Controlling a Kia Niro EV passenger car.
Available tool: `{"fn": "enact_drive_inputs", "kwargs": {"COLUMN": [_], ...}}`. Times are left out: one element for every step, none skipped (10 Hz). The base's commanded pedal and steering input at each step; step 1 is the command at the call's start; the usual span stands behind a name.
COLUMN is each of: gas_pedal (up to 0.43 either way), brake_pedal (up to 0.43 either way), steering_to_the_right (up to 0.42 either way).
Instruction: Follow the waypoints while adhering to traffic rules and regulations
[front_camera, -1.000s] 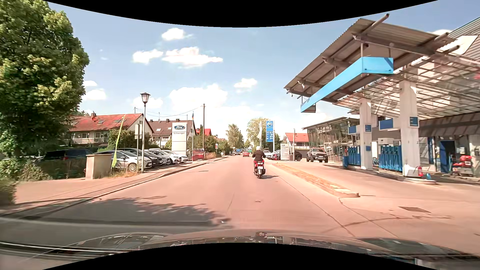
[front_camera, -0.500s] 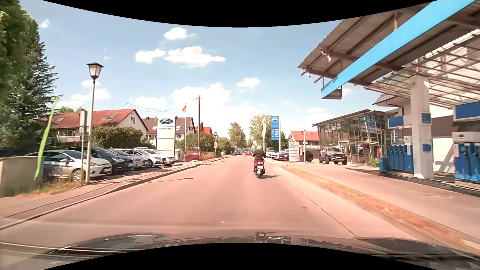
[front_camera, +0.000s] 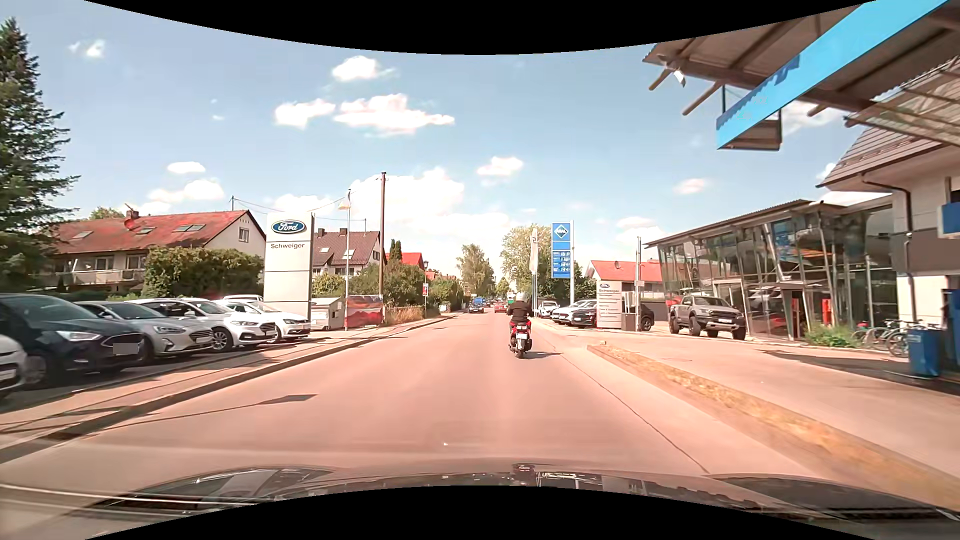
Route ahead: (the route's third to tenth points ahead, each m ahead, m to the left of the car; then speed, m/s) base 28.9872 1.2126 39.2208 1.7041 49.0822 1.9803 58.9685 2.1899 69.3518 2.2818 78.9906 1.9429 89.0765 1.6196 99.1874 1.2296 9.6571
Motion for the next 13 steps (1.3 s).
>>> {"fn": "enact_drive_inputs", "kwargs": {"gas_pedal": [0.138, 0.138, 0.138, 0.15, 0.15, 0.15, 0.15, 0.15, 0.15, 0.15, 0.15, 0.157, 0.157], "brake_pedal": [0.012, 0.006, 0.012, 0.012, 0.012, 0.012, 0.012, 0.006, 0.012, 0.012, 0.012, 0.012, 0.012], "steering_to_the_right": [-0.003, -0.003, -0.002, 0.0, 0.001, 0.002, 0.002, 0.002, 0.003, 0.003, 0.004, 0.006, 0.006]}}
